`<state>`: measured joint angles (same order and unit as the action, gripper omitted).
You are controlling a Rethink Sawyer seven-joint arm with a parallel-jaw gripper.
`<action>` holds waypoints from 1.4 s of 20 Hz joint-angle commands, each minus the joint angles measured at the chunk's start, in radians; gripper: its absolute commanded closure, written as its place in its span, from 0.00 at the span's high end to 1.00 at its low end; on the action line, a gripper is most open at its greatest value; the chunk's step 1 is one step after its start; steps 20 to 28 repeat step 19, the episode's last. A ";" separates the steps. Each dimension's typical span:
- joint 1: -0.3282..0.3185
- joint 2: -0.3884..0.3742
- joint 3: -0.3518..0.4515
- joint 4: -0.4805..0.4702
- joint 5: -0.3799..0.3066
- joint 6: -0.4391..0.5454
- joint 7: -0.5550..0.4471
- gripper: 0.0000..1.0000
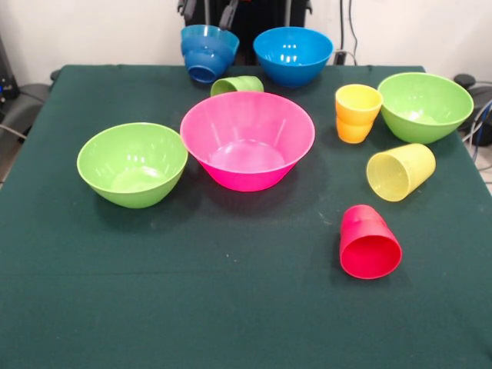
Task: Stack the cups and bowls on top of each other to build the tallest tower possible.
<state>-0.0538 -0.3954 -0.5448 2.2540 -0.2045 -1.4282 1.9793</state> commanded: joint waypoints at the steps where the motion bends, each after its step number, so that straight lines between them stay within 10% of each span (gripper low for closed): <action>1: 0.038 0.046 0.037 -0.026 0.134 -0.119 0.056 1.00; 28: -0.010 0.042 0.051 -0.057 0.035 -0.021 0.129 1.00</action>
